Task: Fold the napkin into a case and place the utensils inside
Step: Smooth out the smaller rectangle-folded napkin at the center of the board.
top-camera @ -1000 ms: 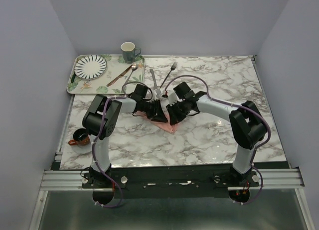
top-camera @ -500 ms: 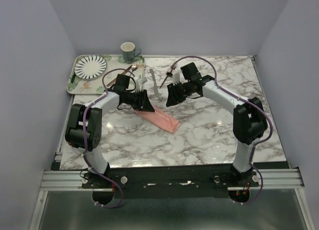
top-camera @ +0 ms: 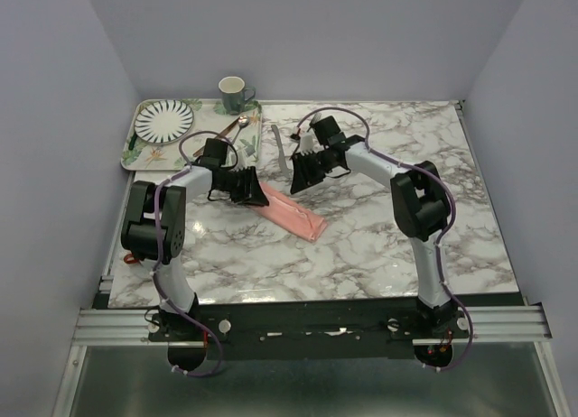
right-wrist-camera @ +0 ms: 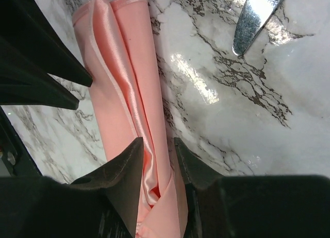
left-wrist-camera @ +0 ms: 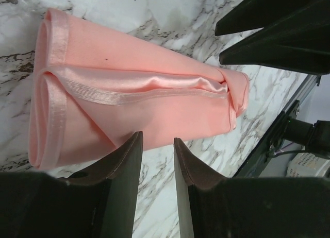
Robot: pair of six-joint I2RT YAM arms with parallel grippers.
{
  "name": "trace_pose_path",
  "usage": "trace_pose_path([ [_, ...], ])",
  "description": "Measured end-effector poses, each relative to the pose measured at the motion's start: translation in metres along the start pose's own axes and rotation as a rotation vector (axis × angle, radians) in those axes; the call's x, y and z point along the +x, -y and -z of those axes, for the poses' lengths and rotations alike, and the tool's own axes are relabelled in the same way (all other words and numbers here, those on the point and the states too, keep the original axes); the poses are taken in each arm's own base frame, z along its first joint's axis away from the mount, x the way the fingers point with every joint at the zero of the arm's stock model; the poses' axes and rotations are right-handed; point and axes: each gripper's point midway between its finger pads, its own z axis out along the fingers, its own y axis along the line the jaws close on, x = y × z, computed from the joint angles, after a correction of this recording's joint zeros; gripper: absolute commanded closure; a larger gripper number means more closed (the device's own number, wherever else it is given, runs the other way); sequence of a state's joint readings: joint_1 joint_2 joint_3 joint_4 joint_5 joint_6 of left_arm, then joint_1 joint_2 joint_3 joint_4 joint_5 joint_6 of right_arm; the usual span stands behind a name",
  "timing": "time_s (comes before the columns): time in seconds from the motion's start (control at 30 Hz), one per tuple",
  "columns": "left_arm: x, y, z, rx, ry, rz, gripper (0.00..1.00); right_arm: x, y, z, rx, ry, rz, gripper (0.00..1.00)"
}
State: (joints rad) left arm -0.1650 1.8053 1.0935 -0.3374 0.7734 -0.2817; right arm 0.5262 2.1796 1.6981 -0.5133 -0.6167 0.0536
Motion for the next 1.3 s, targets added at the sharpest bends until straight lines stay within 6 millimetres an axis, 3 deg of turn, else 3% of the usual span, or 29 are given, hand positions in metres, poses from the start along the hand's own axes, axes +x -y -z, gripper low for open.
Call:
trace_pose_path([
  [0.17,0.004,-0.01,-0.011,-0.009,-0.017,0.035,0.61,0.009,0.003,-0.013,-0.004,-0.028,-0.011,0.63],
  [0.37,0.005,-0.006,-0.02,-0.004,-0.019,0.025,0.62,0.022,0.001,-0.028,-0.014,-0.065,-0.013,0.64],
  [0.7,0.027,-0.004,-0.041,0.004,-0.098,0.04,0.78,0.03,0.001,-0.036,-0.024,-0.085,0.02,0.97],
  [0.93,0.041,0.008,-0.051,0.053,-0.144,0.047,0.81,0.034,0.0,-0.036,-0.048,-0.091,0.065,0.99],
  [1.0,0.045,0.012,-0.053,0.064,-0.155,0.043,0.8,0.038,-0.001,-0.035,-0.061,-0.096,0.075,0.99],
  [1.13,0.056,0.019,-0.054,0.093,-0.179,0.049,0.66,0.049,-0.007,-0.032,-0.093,-0.111,0.095,0.99],
  [1.27,0.063,0.026,-0.042,0.105,-0.16,0.018,0.6,0.061,-0.014,-0.027,-0.136,-0.131,0.113,0.99],
  [1.3,0.063,0.029,-0.035,0.108,-0.145,-0.005,0.59,0.064,-0.016,-0.026,-0.15,-0.137,0.12,0.94],
])
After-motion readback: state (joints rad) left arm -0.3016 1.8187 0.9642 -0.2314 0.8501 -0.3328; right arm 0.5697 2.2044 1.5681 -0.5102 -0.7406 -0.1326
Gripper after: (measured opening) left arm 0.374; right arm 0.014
